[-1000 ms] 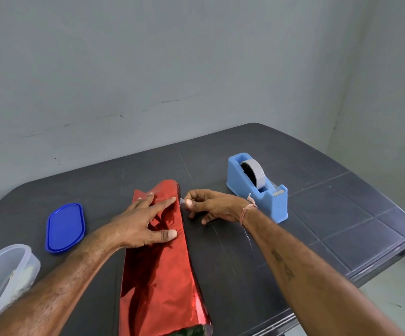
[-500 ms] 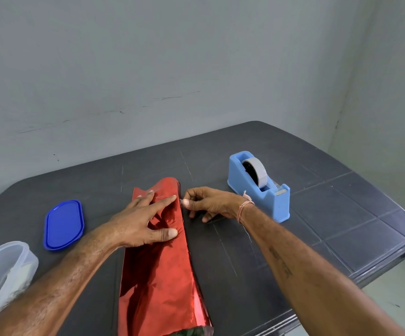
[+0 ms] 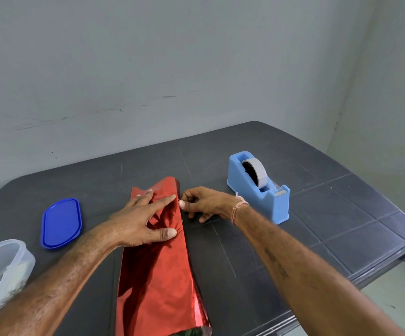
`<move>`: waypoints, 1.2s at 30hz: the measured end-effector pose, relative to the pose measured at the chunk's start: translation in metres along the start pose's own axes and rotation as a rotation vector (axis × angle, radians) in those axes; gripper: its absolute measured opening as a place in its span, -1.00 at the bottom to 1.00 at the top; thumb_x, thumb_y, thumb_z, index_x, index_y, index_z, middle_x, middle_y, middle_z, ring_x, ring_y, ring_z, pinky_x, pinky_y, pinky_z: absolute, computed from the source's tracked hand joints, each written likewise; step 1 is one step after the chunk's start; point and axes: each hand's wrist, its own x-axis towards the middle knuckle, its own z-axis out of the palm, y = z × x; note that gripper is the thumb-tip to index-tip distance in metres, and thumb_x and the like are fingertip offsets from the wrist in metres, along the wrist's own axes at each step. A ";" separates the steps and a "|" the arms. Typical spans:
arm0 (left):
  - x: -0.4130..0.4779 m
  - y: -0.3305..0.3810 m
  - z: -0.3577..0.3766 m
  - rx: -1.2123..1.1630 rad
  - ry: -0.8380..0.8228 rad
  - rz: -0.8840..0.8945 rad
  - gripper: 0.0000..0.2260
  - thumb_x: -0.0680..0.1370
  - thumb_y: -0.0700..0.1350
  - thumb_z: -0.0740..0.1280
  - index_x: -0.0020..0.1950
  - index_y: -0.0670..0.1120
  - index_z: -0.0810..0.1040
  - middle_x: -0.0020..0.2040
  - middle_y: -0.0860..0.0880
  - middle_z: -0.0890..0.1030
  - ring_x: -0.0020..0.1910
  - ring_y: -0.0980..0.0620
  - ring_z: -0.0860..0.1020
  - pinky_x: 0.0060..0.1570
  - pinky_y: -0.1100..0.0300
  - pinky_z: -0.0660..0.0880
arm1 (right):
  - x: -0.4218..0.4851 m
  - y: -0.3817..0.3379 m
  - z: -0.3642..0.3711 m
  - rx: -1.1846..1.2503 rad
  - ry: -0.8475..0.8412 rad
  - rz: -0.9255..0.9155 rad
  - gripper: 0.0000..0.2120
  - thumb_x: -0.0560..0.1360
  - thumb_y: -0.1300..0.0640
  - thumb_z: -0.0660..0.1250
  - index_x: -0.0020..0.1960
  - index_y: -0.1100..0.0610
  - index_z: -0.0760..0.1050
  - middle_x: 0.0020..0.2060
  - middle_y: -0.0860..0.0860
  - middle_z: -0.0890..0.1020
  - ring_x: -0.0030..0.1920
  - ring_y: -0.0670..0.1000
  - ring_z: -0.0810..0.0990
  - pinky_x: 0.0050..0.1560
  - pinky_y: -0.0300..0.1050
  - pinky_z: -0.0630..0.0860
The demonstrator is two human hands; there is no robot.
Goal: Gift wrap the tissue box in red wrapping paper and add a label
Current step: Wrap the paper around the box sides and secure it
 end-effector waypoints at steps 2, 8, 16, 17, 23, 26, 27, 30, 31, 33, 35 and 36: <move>0.000 0.000 0.000 -0.005 0.005 0.000 0.17 -0.07 0.80 -0.01 0.52 0.54 -0.17 0.67 0.03 -0.26 0.65 -0.11 -0.23 0.55 -0.35 0.07 | 0.001 -0.001 0.001 -0.036 0.012 0.014 -0.80 0.62 -0.04 0.35 0.00 0.09 0.50 -0.10 0.00 0.55 -0.15 -0.13 0.57 -0.36 -0.32 0.56; 0.001 -0.001 0.001 -0.008 0.015 0.008 0.15 -0.05 0.80 0.00 0.53 0.53 -0.16 0.68 0.01 -0.24 0.65 -0.12 -0.23 0.56 -0.33 0.06 | 0.006 -0.001 0.002 -0.097 0.046 0.052 -0.75 0.60 -0.06 0.39 0.06 0.13 0.50 -0.15 0.03 0.58 -0.22 -0.11 0.57 -0.39 -0.31 0.54; 0.002 -0.001 0.000 -0.006 0.008 0.008 0.16 -0.03 0.79 0.02 0.54 0.51 -0.17 0.68 0.01 -0.24 0.65 -0.12 -0.23 0.56 -0.34 0.05 | 0.013 -0.002 0.007 -0.263 0.202 0.018 -0.58 0.45 0.18 0.58 0.12 0.18 0.39 -0.19 0.06 0.58 -0.39 -0.05 0.59 -0.46 -0.22 0.56; 0.003 -0.001 0.001 -0.010 0.007 0.008 0.15 -0.03 0.79 0.03 0.53 0.52 -0.16 0.68 0.01 -0.24 0.65 -0.12 -0.23 0.56 -0.34 0.05 | 0.013 -0.001 0.009 -0.284 0.212 0.003 -0.58 0.44 0.22 0.59 0.11 0.17 0.39 -0.20 0.06 0.58 -0.40 -0.03 0.58 -0.47 -0.21 0.57; 0.002 0.000 0.000 -0.016 -0.001 0.003 0.19 -0.06 0.80 0.02 0.54 0.51 -0.16 0.68 0.03 -0.25 0.65 -0.13 -0.24 0.55 -0.36 0.04 | 0.007 0.007 0.002 -0.089 0.223 -0.013 -0.69 0.56 0.26 0.45 0.17 0.17 0.36 -0.14 0.11 0.56 -0.38 -0.02 0.60 -0.39 -0.21 0.62; 0.002 0.000 0.000 -0.013 -0.005 0.005 0.21 -0.08 0.80 0.01 0.54 0.50 -0.16 0.67 0.02 -0.26 0.65 -0.14 -0.23 0.55 -0.36 0.04 | 0.004 0.008 0.001 0.054 0.209 0.001 -0.63 0.54 0.16 0.49 0.20 0.18 0.36 -0.12 0.07 0.55 -0.33 -0.04 0.64 -0.37 -0.23 0.62; 0.002 0.001 -0.001 -0.010 -0.005 0.008 0.22 -0.09 0.80 0.00 0.55 0.49 -0.17 0.68 0.01 -0.25 0.65 -0.14 -0.23 0.55 -0.36 0.04 | 0.005 0.007 0.002 0.062 0.212 0.010 -0.61 0.53 0.11 0.50 0.19 0.18 0.36 -0.13 0.06 0.56 -0.34 -0.06 0.64 -0.38 -0.25 0.60; 0.002 0.001 -0.001 -0.007 0.000 0.010 0.21 -0.08 0.80 0.00 0.55 0.50 -0.17 0.68 0.00 -0.24 0.65 -0.14 -0.22 0.55 -0.36 0.05 | 0.010 0.005 0.005 0.032 0.248 0.026 -0.62 0.50 0.03 0.52 0.12 0.15 0.39 -0.18 0.05 0.60 -0.40 -0.08 0.63 -0.44 -0.26 0.57; 0.002 0.001 -0.001 -0.009 -0.001 0.007 0.21 -0.08 0.80 0.00 0.55 0.50 -0.16 0.68 0.00 -0.23 0.65 -0.14 -0.22 0.55 -0.35 0.05 | 0.012 0.005 0.007 0.019 0.264 0.028 -0.62 0.50 0.04 0.53 0.10 0.15 0.39 -0.20 0.06 0.60 -0.40 -0.06 0.63 -0.45 -0.26 0.56; 0.002 0.001 0.000 -0.014 -0.003 0.001 0.22 -0.10 0.80 0.00 0.55 0.50 -0.16 0.68 0.01 -0.23 0.65 -0.14 -0.22 0.55 -0.35 0.05 | 0.015 0.007 0.009 -0.024 0.298 0.031 -0.65 0.49 0.12 0.54 0.09 0.17 0.41 -0.24 0.06 0.59 -0.41 -0.04 0.62 -0.46 -0.25 0.56; 0.002 0.001 0.000 -0.023 -0.002 0.004 0.23 -0.10 0.80 0.00 0.55 0.49 -0.15 0.68 0.02 -0.23 0.65 -0.14 -0.22 0.56 -0.35 0.04 | 0.014 0.007 0.011 -0.047 0.311 0.030 -0.68 0.49 0.20 0.54 0.07 0.17 0.41 -0.25 0.05 0.58 -0.40 -0.03 0.61 -0.44 -0.22 0.59; 0.001 0.001 0.000 -0.027 -0.001 0.006 0.23 -0.11 0.80 0.00 0.56 0.49 -0.14 0.68 0.02 -0.24 0.65 -0.13 -0.23 0.56 -0.35 0.04 | 0.012 0.008 0.011 -0.029 0.311 0.025 -0.68 0.49 0.23 0.54 0.08 0.17 0.41 -0.24 0.05 0.57 -0.39 -0.03 0.61 -0.42 -0.21 0.60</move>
